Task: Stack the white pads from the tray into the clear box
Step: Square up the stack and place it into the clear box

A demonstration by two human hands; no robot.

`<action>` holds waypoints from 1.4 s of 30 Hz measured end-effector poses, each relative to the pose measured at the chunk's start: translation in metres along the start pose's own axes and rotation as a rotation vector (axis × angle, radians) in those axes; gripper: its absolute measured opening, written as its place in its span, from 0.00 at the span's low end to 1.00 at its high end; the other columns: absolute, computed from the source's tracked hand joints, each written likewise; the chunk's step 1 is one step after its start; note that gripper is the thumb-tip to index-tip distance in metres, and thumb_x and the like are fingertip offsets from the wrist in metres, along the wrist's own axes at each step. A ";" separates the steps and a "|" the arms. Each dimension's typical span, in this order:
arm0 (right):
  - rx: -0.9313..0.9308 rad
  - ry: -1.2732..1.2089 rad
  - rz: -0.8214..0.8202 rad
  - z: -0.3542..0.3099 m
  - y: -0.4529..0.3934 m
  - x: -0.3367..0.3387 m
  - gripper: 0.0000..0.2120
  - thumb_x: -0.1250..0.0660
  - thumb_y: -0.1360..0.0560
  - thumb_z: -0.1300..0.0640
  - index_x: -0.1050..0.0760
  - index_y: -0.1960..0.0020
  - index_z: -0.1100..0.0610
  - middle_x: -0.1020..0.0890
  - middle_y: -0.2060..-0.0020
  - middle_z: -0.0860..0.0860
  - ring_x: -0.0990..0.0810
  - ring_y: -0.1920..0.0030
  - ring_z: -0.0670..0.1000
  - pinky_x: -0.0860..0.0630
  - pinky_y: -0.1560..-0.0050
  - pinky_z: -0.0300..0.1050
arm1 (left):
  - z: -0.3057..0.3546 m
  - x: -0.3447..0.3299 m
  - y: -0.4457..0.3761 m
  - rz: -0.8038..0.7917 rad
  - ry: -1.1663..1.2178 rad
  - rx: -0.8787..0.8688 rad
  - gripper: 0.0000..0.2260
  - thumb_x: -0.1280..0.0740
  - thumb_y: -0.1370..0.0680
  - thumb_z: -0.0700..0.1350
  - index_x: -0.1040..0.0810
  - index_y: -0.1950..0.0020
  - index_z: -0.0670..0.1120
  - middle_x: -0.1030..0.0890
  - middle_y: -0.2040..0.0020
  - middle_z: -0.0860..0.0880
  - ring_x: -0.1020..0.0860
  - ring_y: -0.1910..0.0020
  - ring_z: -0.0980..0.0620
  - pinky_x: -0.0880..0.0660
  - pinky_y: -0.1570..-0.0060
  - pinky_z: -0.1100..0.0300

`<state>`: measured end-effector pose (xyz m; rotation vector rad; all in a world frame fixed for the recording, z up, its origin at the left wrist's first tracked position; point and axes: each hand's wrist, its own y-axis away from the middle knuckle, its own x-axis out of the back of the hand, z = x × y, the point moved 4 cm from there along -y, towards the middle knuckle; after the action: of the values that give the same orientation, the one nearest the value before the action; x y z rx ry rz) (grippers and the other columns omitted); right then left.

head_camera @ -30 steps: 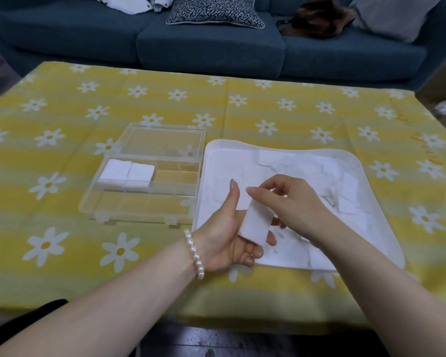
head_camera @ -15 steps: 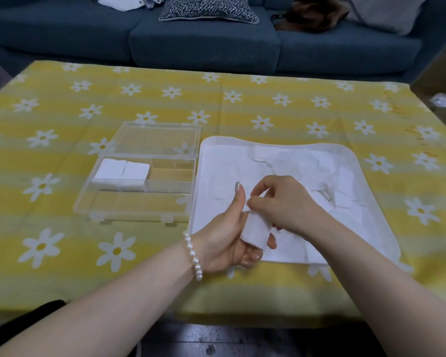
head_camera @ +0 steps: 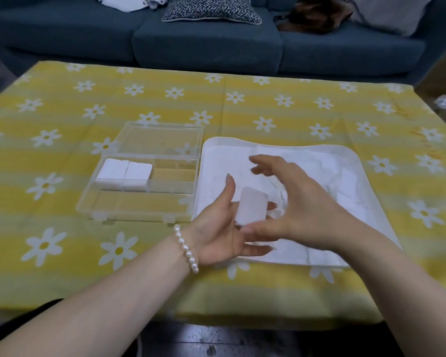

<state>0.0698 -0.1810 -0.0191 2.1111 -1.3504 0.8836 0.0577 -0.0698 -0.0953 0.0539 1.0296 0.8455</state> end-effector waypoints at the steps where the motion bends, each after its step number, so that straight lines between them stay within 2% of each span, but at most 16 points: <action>1: 0.024 0.071 -0.029 -0.002 0.001 -0.005 0.47 0.22 0.41 0.45 0.43 0.29 0.41 0.30 0.38 0.43 0.35 0.37 0.41 0.34 0.42 0.31 | 0.000 0.000 0.000 -0.006 0.023 -0.001 0.40 0.57 0.28 0.73 0.23 0.43 0.42 0.21 0.58 0.45 0.23 0.64 0.47 0.24 0.60 0.57; 3: 0.028 0.152 -0.063 -0.003 0.002 -0.013 0.49 0.23 0.40 0.47 0.47 0.27 0.42 0.30 0.36 0.45 0.36 0.37 0.44 0.33 0.37 0.44 | 0.000 -0.001 -0.001 -0.019 0.060 -0.005 0.41 0.59 0.26 0.72 0.18 0.50 0.42 0.19 0.63 0.45 0.23 0.69 0.48 0.27 0.65 0.60; 6: 0.030 0.225 -0.086 -0.001 -0.001 -0.021 0.47 0.26 0.38 0.48 0.50 0.27 0.41 0.27 0.41 0.49 0.33 0.40 0.49 0.32 0.39 0.47 | -0.002 -0.002 -0.001 -0.037 0.052 -0.020 0.39 0.57 0.25 0.69 0.15 0.55 0.44 0.18 0.64 0.46 0.21 0.68 0.50 0.31 0.61 0.57; 10: 0.015 0.238 -0.080 0.001 -0.003 -0.025 0.45 0.28 0.37 0.49 0.51 0.28 0.40 0.24 0.48 0.50 0.28 0.44 0.53 0.29 0.44 0.49 | -0.003 0.000 -0.003 -0.047 0.045 -0.005 0.33 0.52 0.24 0.66 0.16 0.51 0.44 0.18 0.60 0.46 0.20 0.63 0.48 0.29 0.56 0.53; 14: 0.008 0.187 -0.068 0.002 -0.003 -0.023 0.43 0.28 0.36 0.50 0.48 0.29 0.39 0.24 0.49 0.48 0.26 0.46 0.51 0.28 0.46 0.48 | -0.002 -0.002 0.000 -0.069 0.045 -0.010 0.26 0.43 0.25 0.63 0.18 0.47 0.44 0.18 0.54 0.45 0.21 0.56 0.46 0.24 0.52 0.52; 17: 0.007 0.073 -0.032 0.003 -0.002 -0.018 0.42 0.27 0.38 0.49 0.47 0.32 0.36 0.25 0.47 0.46 0.25 0.48 0.50 0.25 0.47 0.48 | 0.003 -0.005 0.003 -0.245 0.098 -0.062 0.20 0.33 0.27 0.55 0.21 0.41 0.43 0.19 0.47 0.45 0.21 0.48 0.45 0.26 0.43 0.49; 20: 0.012 -0.056 0.001 0.002 -0.002 -0.014 0.42 0.25 0.39 0.50 0.45 0.32 0.35 0.27 0.46 0.44 0.25 0.45 0.47 0.23 0.47 0.50 | 0.005 -0.008 0.005 -0.363 0.051 -0.135 0.16 0.35 0.23 0.46 0.23 0.37 0.43 0.20 0.42 0.45 0.23 0.40 0.47 0.34 0.33 0.47; 25: 0.035 -0.071 0.003 0.000 -0.001 -0.013 0.44 0.24 0.39 0.51 0.44 0.30 0.38 0.27 0.46 0.45 0.27 0.43 0.45 0.24 0.46 0.50 | -0.003 0.000 0.003 -0.349 0.152 -0.142 0.20 0.24 0.33 0.42 0.20 0.42 0.40 0.18 0.46 0.41 0.21 0.43 0.43 0.26 0.42 0.44; 30: 0.035 -0.072 -0.002 0.000 -0.001 -0.012 0.45 0.23 0.39 0.52 0.44 0.29 0.39 0.27 0.46 0.45 0.28 0.42 0.43 0.24 0.44 0.49 | -0.001 0.002 0.003 -0.262 0.117 -0.160 0.21 0.22 0.35 0.43 0.19 0.43 0.41 0.18 0.46 0.42 0.20 0.45 0.45 0.24 0.44 0.47; 38: 0.033 -0.084 -0.024 0.001 0.000 -0.013 0.45 0.23 0.39 0.51 0.45 0.30 0.37 0.26 0.45 0.46 0.30 0.41 0.41 0.25 0.43 0.48 | -0.003 0.003 0.002 -0.267 0.087 -0.146 0.19 0.23 0.33 0.42 0.19 0.44 0.40 0.18 0.45 0.43 0.20 0.45 0.46 0.24 0.43 0.49; 42: 0.037 -0.077 -0.026 0.001 0.000 -0.014 0.45 0.23 0.39 0.50 0.46 0.30 0.36 0.27 0.45 0.45 0.29 0.42 0.40 0.24 0.44 0.47 | -0.004 0.005 0.001 -0.286 0.093 -0.141 0.21 0.22 0.34 0.43 0.19 0.43 0.40 0.18 0.45 0.43 0.20 0.44 0.46 0.24 0.44 0.49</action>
<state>0.0655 -0.1735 -0.0300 2.2058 -1.3516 0.8307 0.0554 -0.0676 -0.1004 -0.2493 1.0328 0.6613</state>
